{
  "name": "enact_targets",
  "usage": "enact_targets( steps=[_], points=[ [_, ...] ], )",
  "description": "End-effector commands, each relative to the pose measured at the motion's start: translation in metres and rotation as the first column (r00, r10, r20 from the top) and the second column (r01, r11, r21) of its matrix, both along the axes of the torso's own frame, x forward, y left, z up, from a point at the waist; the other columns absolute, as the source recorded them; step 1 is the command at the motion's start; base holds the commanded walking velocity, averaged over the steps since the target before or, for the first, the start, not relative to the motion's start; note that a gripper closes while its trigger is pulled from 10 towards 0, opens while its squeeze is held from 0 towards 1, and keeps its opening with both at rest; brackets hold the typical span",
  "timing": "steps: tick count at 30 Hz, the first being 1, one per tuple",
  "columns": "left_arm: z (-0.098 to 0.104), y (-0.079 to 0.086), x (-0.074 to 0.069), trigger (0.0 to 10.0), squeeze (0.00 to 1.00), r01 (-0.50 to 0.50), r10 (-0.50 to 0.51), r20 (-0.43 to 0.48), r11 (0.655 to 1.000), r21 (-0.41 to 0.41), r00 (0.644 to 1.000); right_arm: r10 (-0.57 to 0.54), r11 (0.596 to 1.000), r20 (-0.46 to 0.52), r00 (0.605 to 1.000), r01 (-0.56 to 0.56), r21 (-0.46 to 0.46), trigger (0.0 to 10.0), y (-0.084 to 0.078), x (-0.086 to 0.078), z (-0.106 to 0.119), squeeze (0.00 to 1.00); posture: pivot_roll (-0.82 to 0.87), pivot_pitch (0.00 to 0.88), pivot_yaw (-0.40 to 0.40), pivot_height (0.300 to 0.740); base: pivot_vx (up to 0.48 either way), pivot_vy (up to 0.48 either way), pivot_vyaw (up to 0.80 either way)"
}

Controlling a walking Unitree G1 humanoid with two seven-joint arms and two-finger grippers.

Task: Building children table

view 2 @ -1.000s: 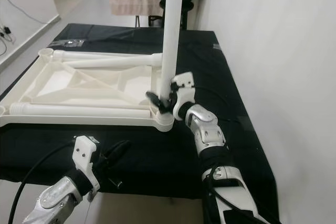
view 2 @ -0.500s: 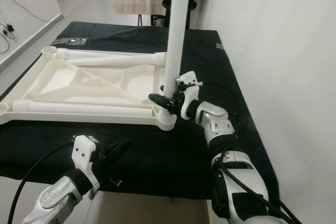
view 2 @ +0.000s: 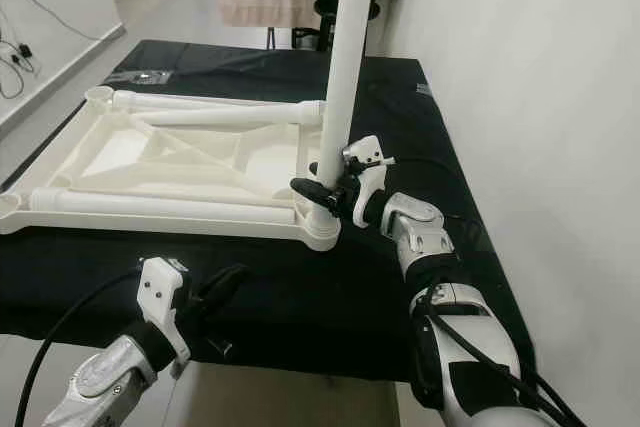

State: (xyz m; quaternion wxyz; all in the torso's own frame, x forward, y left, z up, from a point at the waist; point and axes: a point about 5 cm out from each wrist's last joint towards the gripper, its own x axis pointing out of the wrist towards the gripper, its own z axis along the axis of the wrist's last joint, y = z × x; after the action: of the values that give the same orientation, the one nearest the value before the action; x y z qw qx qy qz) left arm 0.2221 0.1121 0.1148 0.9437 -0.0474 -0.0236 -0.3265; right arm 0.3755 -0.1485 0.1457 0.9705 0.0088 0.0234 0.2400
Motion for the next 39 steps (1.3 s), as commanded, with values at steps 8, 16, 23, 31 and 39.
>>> enact_targets(
  steps=[8,16,23,31,39],
  points=[
    [-0.004,0.001,-0.001,10.0,0.00,0.012,-0.013,-0.024,1.000,-0.011,1.000,-0.127,0.991,-0.051,0.991,0.125,-0.042,0.0,0.040,-0.039,-0.029,0.00,0.06,0.022,-0.064,0.740,0.000,0.000,0.00],
    [-0.004,-0.001,-0.001,10.0,0.00,-0.003,0.003,-0.018,1.000,-0.017,1.000,-0.017,0.999,-0.032,0.999,0.016,-0.028,10.0,0.039,-0.021,-0.014,1.00,0.07,0.018,-0.072,0.740,0.000,0.000,0.00],
    [-0.004,-0.003,-0.001,10.0,0.00,0.011,-0.012,-0.025,1.000,-0.025,1.000,0.331,0.944,0.094,0.939,-0.330,-0.022,10.0,0.047,-0.025,0.029,0.85,0.06,0.014,-0.073,0.740,0.000,0.000,0.00],
    [-0.004,-0.003,0.001,10.0,0.00,0.005,-0.005,-0.019,1.000,-0.026,1.000,0.554,0.833,0.088,0.828,-0.553,-0.037,10.0,0.036,-0.016,0.038,0.00,0.07,0.013,-0.078,0.740,0.000,0.000,0.00],
    [-0.004,-0.003,0.000,10.0,0.00,-0.002,0.002,-0.016,1.000,-0.022,1.000,0.630,0.776,0.026,0.776,-0.630,-0.012,0.0,0.024,-0.011,0.034,0.00,0.08,0.019,-0.080,0.740,0.000,0.000,0.00]
  ],
)
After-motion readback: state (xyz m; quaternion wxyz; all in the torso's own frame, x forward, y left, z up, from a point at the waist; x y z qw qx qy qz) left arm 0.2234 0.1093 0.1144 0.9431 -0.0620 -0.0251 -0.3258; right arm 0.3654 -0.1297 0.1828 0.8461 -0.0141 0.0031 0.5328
